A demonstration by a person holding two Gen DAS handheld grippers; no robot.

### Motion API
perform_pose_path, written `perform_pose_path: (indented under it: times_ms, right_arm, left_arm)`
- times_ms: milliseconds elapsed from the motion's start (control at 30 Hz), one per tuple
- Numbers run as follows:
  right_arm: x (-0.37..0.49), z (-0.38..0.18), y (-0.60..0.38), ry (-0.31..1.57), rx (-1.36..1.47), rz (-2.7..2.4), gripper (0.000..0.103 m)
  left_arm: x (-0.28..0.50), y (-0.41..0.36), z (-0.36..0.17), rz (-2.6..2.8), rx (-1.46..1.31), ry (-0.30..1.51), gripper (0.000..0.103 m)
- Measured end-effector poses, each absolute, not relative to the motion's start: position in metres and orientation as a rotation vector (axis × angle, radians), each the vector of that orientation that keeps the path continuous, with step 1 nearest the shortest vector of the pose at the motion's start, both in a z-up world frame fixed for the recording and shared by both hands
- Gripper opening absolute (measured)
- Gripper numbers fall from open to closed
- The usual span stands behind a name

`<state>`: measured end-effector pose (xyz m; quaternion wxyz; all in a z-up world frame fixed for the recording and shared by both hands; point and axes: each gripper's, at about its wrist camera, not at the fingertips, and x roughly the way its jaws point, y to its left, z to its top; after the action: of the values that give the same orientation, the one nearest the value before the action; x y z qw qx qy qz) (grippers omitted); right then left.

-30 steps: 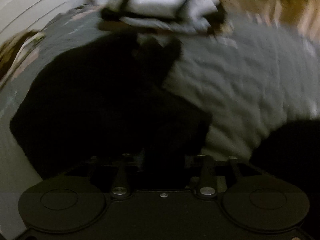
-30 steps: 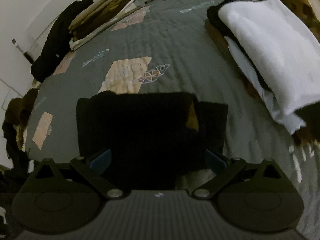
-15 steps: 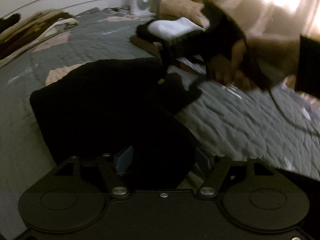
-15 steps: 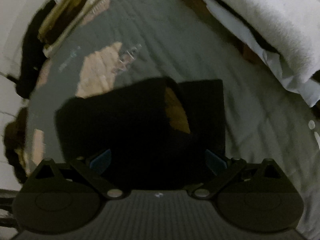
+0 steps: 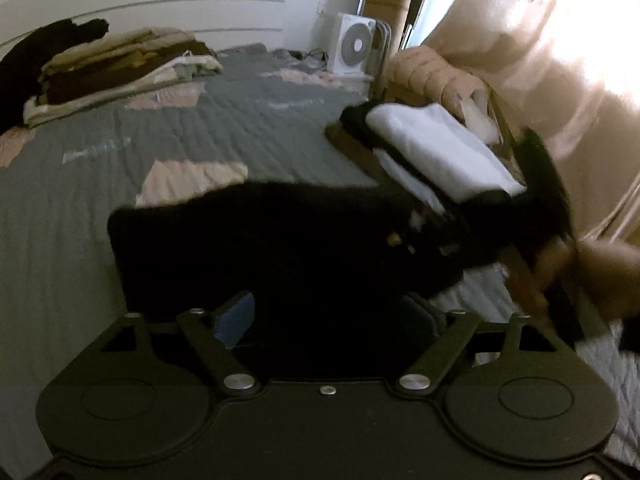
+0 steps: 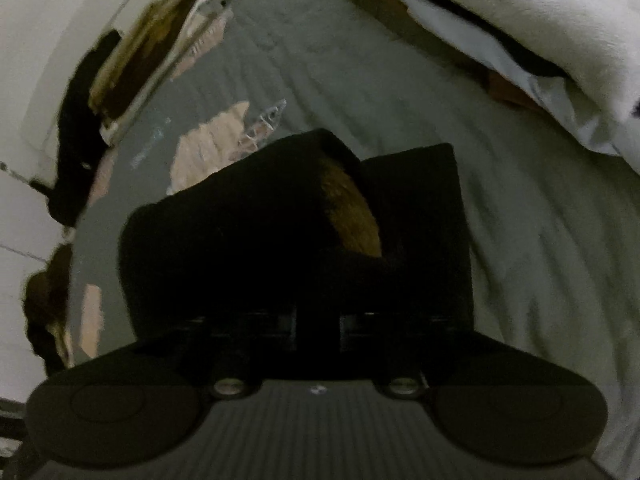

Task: Fold clothes

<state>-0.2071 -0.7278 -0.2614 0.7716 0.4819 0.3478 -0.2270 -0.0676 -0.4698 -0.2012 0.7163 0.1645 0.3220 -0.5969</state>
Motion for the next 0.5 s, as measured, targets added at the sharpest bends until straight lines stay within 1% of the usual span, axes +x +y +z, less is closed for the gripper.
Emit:
perform_pose_path:
  times_ms: [200, 267, 333, 367, 433, 500]
  right_arm:
    - [-0.250, -0.248, -0.718, 0.608, 1.112, -0.487, 0.014]
    - [-0.259, -0.244, -0.716, 0.542, 1.126, -0.504, 0.014]
    - [-0.268, -0.247, -0.717, 0.502, 1.127, -0.540, 0.014]
    - [-0.271, -0.252, -0.719, 0.499, 1.133, -0.560, 0.017]
    - [-0.269, -0.272, -0.727, 0.571, 1.165, -0.567, 0.020]
    - [-0.270, -0.285, -0.733, 0.621, 1.191, -0.583, 0.028]
  left_arm:
    - [-0.068, -0.526, -0.195, -1.396, 0.451, 0.626, 0.083]
    - [-0.069, -0.545, -0.203, -1.409, 0.447, 0.649, 0.084]
    - [-0.070, -0.564, -0.214, -1.415, 0.437, 0.690, 0.088]
    - [-0.070, -0.574, -0.220, -1.418, 0.431, 0.711, 0.088]
    - [-0.071, -0.592, -0.234, -1.420, 0.426, 0.754, 0.088]
    - [-0.070, -0.612, -0.260, -1.402, 0.465, 0.814, 0.085]
